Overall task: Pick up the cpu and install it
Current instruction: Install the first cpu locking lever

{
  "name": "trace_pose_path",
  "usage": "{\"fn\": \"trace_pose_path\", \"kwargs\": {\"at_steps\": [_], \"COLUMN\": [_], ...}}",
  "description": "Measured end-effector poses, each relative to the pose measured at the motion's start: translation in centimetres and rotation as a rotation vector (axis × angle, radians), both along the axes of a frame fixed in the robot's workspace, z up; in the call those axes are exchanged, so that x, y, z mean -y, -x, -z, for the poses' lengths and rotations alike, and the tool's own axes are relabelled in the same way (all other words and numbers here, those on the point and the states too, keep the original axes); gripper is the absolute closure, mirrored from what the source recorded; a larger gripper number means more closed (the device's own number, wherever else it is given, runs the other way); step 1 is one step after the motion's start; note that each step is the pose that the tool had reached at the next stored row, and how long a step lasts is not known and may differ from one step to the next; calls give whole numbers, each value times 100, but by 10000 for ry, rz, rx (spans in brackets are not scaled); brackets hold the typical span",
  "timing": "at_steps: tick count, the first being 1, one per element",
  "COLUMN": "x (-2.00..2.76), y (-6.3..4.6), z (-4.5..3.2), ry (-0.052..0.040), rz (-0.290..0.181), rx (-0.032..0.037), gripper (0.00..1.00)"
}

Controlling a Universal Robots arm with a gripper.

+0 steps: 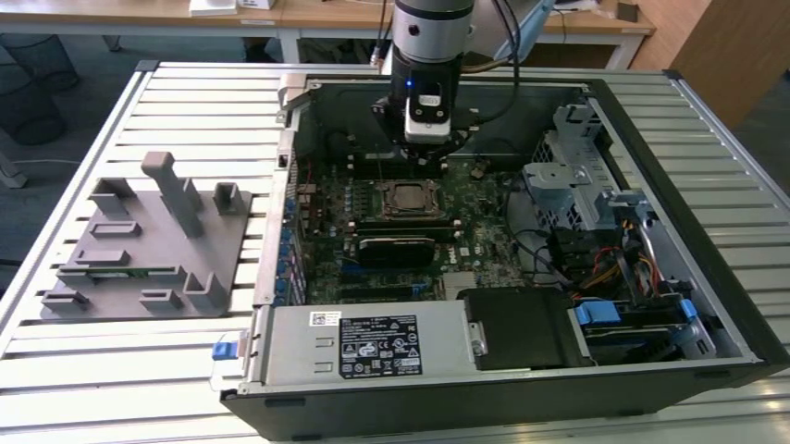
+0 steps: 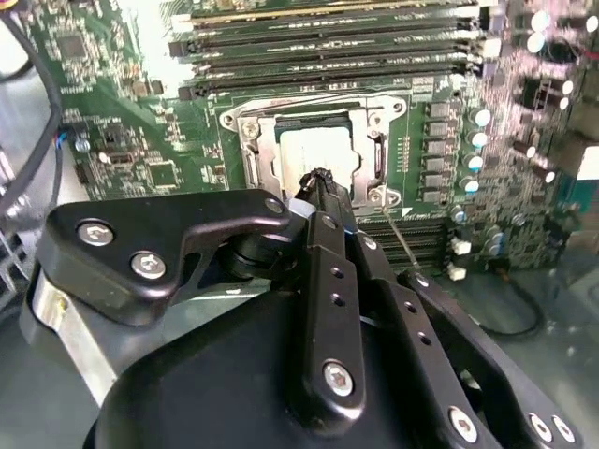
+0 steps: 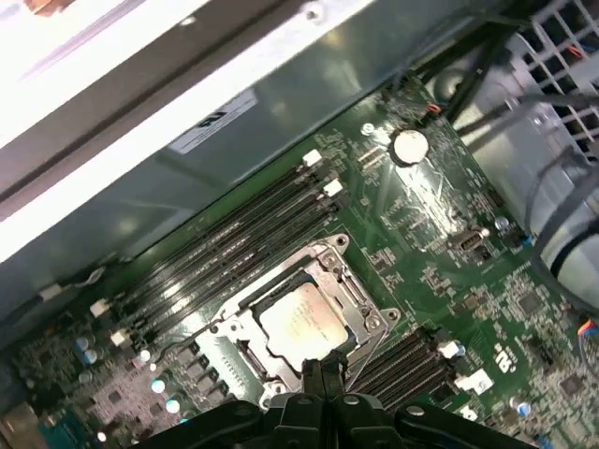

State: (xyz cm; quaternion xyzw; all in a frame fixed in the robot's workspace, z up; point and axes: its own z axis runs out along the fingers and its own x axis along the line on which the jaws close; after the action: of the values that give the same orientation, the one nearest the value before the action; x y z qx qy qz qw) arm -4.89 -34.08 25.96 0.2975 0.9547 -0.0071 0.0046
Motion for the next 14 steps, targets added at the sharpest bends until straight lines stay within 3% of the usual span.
{"fn": "trace_pose_path", "kwargs": {"at_steps": [14], "x": [0], "y": [0], "z": [13], "ry": [-2], "rz": [-2447], "rx": [1], "gripper": [89]}}
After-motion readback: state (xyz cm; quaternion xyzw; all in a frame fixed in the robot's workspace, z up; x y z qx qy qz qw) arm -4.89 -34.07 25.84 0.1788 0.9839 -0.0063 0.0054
